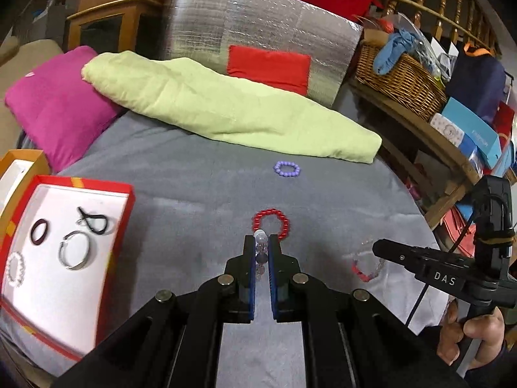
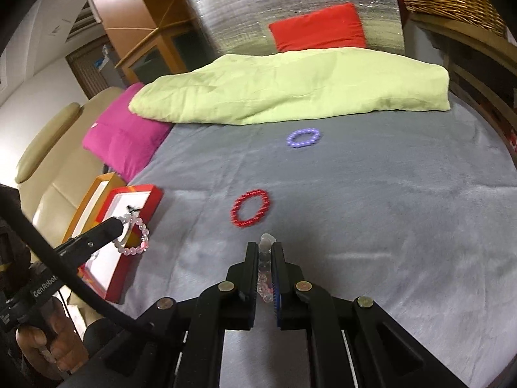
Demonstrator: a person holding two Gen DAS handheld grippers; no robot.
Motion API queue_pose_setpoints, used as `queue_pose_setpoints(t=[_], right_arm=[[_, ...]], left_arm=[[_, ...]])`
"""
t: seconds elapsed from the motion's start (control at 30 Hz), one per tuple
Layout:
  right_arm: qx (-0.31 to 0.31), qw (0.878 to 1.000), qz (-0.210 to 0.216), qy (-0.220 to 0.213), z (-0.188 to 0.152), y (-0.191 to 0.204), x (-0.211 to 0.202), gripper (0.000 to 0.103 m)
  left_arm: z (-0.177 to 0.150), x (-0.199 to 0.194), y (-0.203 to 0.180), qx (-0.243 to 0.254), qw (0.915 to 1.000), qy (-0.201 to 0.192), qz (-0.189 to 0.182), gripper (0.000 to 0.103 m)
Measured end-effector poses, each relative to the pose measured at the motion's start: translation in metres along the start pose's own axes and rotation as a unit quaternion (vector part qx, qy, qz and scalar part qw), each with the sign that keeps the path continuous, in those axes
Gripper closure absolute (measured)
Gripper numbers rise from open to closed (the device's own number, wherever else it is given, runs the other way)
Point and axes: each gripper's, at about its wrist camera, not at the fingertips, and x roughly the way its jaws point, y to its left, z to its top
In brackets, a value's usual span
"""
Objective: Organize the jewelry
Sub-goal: 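Carry both pink bracelets over the red-rimmed box with both tools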
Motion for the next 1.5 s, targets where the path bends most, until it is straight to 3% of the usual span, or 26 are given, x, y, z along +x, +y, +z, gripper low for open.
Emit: queue_pose_setpoints(t=[0.37, 0.57, 0.83, 1.17, 1.5], right_arm=[[-0.044, 0.999, 0.024, 0.018, -0.006, 0.057, 0.007, 0.095], [-0.063, 0.997, 0.026, 0.029, -0.009, 0.081, 0.017, 0.095], [-0.09, 0.995, 0.032, 0.034, -0.002, 0.117, 0.028, 0.095], [-0.133, 0.988, 0.073, 0.034, 0.017, 0.193, 0.047, 0.095], [-0.17, 0.976, 0.123, 0.063, 0.017, 0.273, 0.087, 0.095]], left_arm=[[-0.017, -0.01, 0.027, -0.013, 0.9961, 0.001, 0.088, 0.096], [-0.022, -0.019, 0.045, -0.02, 0.9933, -0.004, 0.114, 0.096], [-0.023, -0.032, 0.081, -0.048, 0.9904, -0.012, 0.129, 0.095], [-0.011, -0.07, 0.171, -0.118, 0.9779, -0.038, 0.168, 0.096], [-0.017, -0.065, 0.222, -0.141, 0.9755, -0.02, 0.168, 0.096]])
